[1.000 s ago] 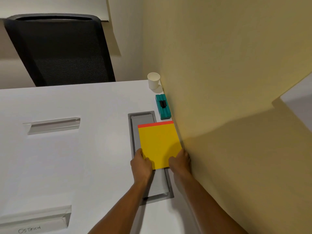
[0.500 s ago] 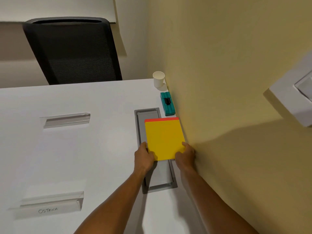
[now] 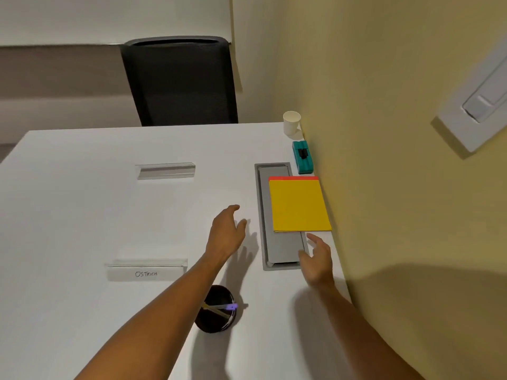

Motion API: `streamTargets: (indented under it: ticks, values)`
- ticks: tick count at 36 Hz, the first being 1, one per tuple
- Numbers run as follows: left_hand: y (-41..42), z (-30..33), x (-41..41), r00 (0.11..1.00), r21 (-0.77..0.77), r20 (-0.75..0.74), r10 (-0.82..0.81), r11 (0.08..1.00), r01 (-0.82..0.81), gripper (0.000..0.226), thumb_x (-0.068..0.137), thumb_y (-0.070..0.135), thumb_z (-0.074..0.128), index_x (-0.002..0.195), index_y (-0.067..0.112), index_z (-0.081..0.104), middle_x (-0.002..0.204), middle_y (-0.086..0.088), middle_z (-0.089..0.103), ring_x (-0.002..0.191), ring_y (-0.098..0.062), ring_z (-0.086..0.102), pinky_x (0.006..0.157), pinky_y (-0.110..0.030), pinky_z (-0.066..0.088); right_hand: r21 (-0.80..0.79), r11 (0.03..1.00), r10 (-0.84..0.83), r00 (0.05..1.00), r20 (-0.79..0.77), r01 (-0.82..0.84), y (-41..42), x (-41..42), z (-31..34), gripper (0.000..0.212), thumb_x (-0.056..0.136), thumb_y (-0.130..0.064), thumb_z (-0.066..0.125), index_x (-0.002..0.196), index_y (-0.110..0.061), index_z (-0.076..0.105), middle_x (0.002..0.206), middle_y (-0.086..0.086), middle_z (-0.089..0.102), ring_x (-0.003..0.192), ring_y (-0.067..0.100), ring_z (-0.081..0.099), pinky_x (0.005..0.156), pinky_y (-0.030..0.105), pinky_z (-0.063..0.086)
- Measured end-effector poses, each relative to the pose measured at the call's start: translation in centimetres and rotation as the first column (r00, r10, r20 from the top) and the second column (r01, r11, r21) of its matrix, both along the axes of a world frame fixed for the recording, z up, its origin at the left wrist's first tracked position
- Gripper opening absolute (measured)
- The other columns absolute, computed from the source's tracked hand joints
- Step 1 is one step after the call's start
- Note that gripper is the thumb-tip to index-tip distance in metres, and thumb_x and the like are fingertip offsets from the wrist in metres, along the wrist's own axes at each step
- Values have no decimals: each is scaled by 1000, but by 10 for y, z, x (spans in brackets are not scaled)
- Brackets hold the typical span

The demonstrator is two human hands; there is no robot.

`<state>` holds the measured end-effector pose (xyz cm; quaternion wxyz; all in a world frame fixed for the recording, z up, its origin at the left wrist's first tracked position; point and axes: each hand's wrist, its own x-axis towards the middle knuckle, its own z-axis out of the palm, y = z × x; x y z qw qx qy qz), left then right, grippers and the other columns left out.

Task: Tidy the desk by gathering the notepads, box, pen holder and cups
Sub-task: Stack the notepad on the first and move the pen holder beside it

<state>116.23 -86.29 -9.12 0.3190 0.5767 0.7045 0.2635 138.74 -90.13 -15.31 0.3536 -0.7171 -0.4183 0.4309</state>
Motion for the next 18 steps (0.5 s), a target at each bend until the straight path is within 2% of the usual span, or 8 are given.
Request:
streamTargets:
  ticks: [2, 6, 9, 14, 18]
  values:
    - [-14, 5, -14, 999, 2, -8, 41, 999, -41, 48, 100, 24, 57, 145, 14, 45, 150, -6, 49, 138, -24, 46, 111, -30, 33, -7, 999, 38, 999, -38, -38, -13, -10, 3, 50, 97, -1, 60, 144, -16, 51, 149, 8, 49, 138, 26, 50, 114, 37, 42]
    - [-46, 11, -46, 993, 27, -5, 121, 992, -121, 46, 100, 28, 56, 143, 13, 48, 148, -6, 51, 138, -24, 46, 111, -32, 34, 20, 993, 119, 992, -36, -118, -41, -33, 14, 47, 99, -10, 63, 141, -29, 51, 147, 2, 50, 122, 16, 56, 94, 28, 47]
    - [-71, 10, -69, 984, 47, 4, 179, 983, -179, 47, 101, 34, 53, 142, 12, 49, 146, -6, 53, 137, -24, 46, 111, -34, 34, 43, 980, 195, 980, -48, -193, -61, -51, 21, 45, 99, -16, 64, 138, -33, 52, 144, -2, 51, 114, 7, 58, 89, 24, 47]
    - [-115, -10, -97, 969, 54, -26, 247, 968, -245, 51, 102, 43, 45, 144, 14, 48, 148, -5, 50, 139, -22, 43, 114, -38, 33, 53, 936, 350, 933, -80, -347, -92, -77, 28, 40, 98, -30, 66, 130, -47, 49, 142, -11, 52, 122, 6, 56, 89, 20, 47]
    - [-146, -34, -111, 961, 39, -58, 271, 962, -269, 52, 102, 43, 44, 143, 11, 47, 146, -6, 52, 137, -24, 44, 114, -39, 35, 66, 877, 478, 878, -26, -476, -109, -90, 23, 48, 92, -49, 69, 134, -52, 46, 142, -16, 50, 128, 5, 52, 98, 23, 46]
